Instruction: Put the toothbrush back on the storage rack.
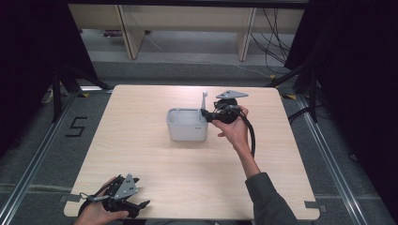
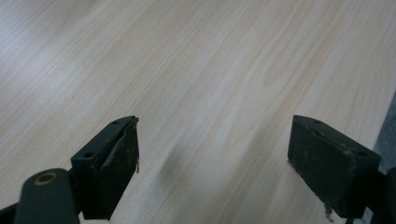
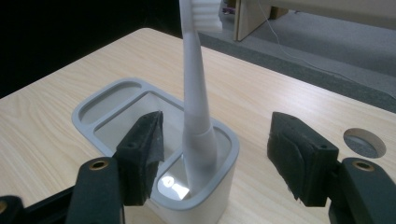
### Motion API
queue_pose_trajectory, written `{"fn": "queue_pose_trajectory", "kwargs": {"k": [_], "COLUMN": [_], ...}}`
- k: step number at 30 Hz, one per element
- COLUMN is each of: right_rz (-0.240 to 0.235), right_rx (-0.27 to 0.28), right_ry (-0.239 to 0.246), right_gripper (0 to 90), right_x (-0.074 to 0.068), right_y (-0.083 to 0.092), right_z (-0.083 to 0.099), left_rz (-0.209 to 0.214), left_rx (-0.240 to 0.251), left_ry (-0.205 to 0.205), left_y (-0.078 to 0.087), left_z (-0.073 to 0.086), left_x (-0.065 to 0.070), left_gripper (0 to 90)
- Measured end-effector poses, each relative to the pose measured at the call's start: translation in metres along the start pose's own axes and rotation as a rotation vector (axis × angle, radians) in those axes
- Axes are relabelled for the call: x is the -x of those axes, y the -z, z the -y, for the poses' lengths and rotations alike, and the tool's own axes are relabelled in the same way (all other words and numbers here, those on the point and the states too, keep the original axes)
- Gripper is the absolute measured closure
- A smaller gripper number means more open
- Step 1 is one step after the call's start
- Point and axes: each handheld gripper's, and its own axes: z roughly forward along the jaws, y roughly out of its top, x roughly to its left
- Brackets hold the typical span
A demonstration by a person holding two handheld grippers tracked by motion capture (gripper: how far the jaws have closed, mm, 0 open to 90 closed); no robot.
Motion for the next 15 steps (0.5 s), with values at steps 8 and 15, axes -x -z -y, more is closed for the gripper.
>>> {"fn": "queue_pose_trajectory", "kwargs": {"k": [8, 15], "right_rz": [-0.009, -0.020], "right_rx": [0.002, 0.003], "right_ry": [-0.013, 0.035], "right_gripper": [34.8, 33.4], "right_x": [-0.003, -0.003], "right_y": [0.010, 0.022], "right_z": [0.005, 0.011], "left_rz": [-0.013, -0.004], "left_rx": [-0.008, -0.001], "left_ry": [-0.005, -0.001], "left_y": [0.001, 0.000], "left_z": [0.000, 0.000], "left_x": [0.001, 0.000], "left_gripper": [16.3, 16.3]}}
